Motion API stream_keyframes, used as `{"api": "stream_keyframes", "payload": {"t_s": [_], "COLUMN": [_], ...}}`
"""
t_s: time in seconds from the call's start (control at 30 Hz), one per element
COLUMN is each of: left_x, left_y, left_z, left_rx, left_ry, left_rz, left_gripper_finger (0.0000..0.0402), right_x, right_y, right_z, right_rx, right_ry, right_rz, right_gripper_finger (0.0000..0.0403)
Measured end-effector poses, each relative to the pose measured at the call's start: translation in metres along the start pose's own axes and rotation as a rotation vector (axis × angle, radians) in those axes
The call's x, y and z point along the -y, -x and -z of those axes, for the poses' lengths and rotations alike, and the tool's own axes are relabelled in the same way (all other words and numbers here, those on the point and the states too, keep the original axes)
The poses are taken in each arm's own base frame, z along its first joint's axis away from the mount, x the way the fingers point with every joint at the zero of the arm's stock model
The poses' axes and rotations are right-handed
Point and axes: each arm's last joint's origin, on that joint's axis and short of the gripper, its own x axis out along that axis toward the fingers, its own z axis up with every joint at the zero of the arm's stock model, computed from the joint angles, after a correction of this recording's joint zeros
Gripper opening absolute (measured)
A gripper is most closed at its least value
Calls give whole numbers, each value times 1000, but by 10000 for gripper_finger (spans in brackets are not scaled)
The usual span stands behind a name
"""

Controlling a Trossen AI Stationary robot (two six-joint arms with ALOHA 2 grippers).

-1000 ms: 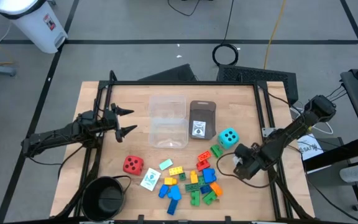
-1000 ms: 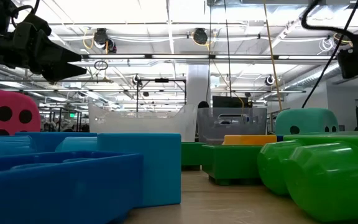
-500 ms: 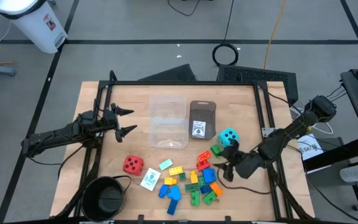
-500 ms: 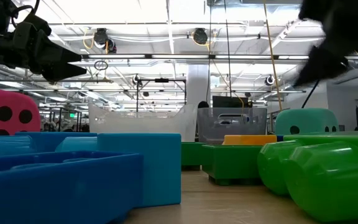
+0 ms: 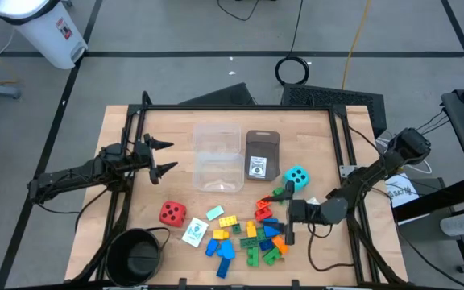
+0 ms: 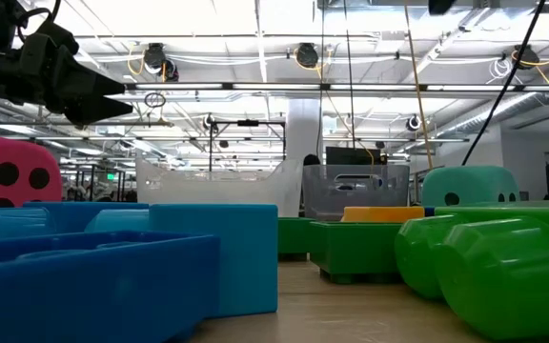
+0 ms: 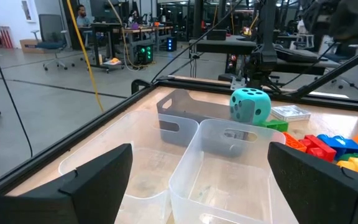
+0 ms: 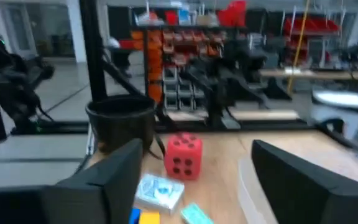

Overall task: Pick & Place Toys
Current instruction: Put the brown deck of cards into the black bin

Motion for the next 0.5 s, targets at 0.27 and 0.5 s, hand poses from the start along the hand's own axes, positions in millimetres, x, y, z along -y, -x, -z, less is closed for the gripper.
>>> {"api": "stream_keyframes", "payload": {"t_s": [0.27, 0.5], "left_x": [0, 0], "left_y": [0, 0], "left_z": [0, 0], "left_rx": [0, 0], "left_ry": [0, 0], "left_rz": [0, 0], "left_gripper_finger": [379, 379], "right_x": [-18, -1], "right_y": [-17, 6], "right_z": [-47, -34], "right_rx": [-379, -959], "right_ry": [29, -154], "right_rz": [29, 241], "right_gripper_finger": [375, 376]}}
